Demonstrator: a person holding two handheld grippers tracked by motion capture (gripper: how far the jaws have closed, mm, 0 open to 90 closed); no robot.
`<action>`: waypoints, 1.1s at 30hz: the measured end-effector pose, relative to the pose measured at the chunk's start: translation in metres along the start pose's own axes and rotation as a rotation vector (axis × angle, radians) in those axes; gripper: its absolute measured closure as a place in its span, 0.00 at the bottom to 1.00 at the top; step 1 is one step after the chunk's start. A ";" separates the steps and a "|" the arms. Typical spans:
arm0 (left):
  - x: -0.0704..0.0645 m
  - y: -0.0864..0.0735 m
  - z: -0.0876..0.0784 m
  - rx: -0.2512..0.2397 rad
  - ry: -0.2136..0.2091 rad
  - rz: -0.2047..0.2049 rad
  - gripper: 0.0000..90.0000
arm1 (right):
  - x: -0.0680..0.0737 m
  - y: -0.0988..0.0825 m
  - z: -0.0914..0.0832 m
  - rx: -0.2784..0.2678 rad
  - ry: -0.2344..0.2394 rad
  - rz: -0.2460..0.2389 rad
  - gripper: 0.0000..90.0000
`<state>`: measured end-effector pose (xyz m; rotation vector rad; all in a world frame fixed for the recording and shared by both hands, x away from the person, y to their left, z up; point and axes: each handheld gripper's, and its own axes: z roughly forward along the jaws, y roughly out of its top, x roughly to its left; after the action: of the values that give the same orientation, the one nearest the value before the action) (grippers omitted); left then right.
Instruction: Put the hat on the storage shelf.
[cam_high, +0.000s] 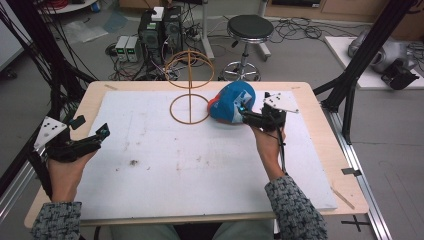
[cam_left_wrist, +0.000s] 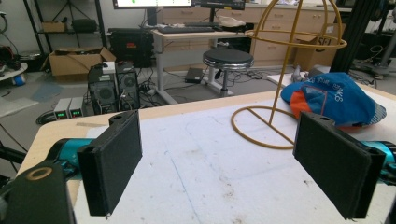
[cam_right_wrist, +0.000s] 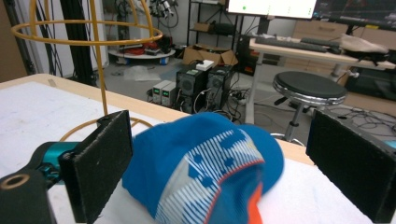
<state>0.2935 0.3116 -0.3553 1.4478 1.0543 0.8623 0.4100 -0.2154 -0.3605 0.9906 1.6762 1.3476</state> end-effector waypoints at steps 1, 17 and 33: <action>0.000 0.000 0.000 0.001 0.002 0.000 0.18 | 0.001 0.000 0.003 0.002 0.002 -0.005 0.16; -0.001 0.001 0.001 -0.005 -0.005 0.003 0.18 | 0.021 -0.004 0.060 0.078 0.021 0.055 0.28; -0.004 0.001 0.004 -0.002 -0.017 0.009 0.18 | 0.024 -0.024 0.095 0.196 0.020 0.079 0.56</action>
<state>0.2959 0.3066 -0.3551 1.4571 1.0352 0.8557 0.4827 -0.1592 -0.4016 1.1696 1.8279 1.2641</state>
